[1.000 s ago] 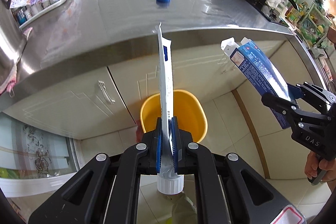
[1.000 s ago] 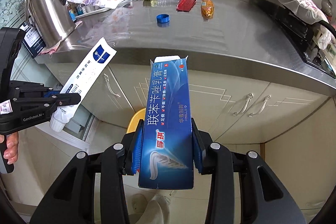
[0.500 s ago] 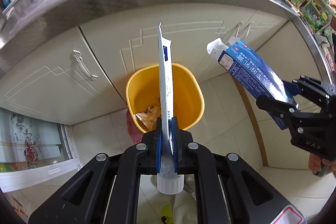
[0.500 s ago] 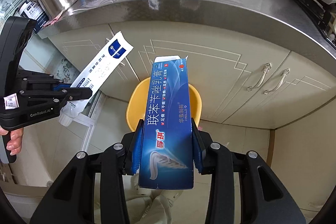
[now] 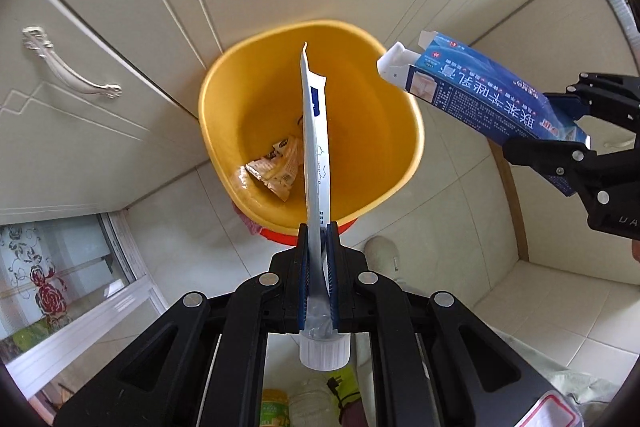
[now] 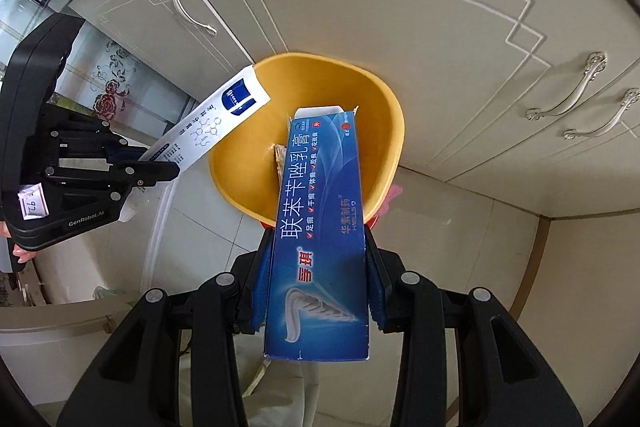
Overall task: Collect trash
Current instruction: 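Carry the tube and box down over the yellow bin and open both tools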
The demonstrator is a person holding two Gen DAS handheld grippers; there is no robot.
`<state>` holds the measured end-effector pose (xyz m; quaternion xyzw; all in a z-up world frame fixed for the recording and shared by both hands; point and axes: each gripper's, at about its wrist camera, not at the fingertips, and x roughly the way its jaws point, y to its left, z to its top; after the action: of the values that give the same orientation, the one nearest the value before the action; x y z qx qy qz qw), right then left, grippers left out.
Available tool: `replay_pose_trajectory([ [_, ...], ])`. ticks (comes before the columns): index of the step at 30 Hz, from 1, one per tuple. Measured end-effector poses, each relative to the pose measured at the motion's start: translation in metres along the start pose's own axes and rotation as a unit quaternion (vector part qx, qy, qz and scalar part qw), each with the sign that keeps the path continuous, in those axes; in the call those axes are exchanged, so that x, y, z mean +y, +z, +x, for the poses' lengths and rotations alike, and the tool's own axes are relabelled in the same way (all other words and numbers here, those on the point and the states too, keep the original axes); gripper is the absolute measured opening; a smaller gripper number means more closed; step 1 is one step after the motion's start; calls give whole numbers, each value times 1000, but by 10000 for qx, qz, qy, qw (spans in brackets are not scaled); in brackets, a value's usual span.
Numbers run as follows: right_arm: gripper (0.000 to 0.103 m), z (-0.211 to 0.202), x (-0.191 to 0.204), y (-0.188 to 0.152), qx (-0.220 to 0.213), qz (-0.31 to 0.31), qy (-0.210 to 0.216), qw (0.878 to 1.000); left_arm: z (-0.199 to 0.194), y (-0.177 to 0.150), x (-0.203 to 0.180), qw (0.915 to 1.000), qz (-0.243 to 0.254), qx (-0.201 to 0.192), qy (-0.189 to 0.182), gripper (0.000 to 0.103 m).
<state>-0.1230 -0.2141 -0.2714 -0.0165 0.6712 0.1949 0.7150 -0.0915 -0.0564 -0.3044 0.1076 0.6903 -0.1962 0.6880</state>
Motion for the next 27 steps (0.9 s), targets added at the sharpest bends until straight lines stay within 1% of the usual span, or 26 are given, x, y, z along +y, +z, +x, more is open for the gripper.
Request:
replay_pose_trajectory([
  [1, 42, 8, -2, 4, 115, 28, 62, 9999, 5, 2, 1, 10000, 26, 88, -5, 9],
  [6, 42, 38, -6, 19, 436, -8, 38, 9990, 28, 14, 7, 9993, 68, 364, 36, 9],
  [13, 42, 70, -13, 32, 691, -38, 19, 9976, 55, 29, 8, 9975, 85, 697, 96, 9],
  [17, 42, 81, -16, 38, 746, 104, 66, 9971, 64, 37, 10, 9970, 3, 774, 55, 9],
  [24, 44, 87, -20, 41, 783, 73, 71, 9969, 73, 43, 12, 9959, -105, 892, 51, 10],
  [25, 44, 87, -20, 42, 776, 69, 72, 9969, 74, 44, 12, 9959, -124, 895, 56, 11],
  [26, 44, 88, -20, 42, 759, 74, 74, 9971, 74, 44, 13, 9960, -139, 885, 53, 15],
  [27, 47, 86, -20, 40, 737, 89, 69, 9972, 75, 45, 12, 9961, -157, 861, 62, 18],
])
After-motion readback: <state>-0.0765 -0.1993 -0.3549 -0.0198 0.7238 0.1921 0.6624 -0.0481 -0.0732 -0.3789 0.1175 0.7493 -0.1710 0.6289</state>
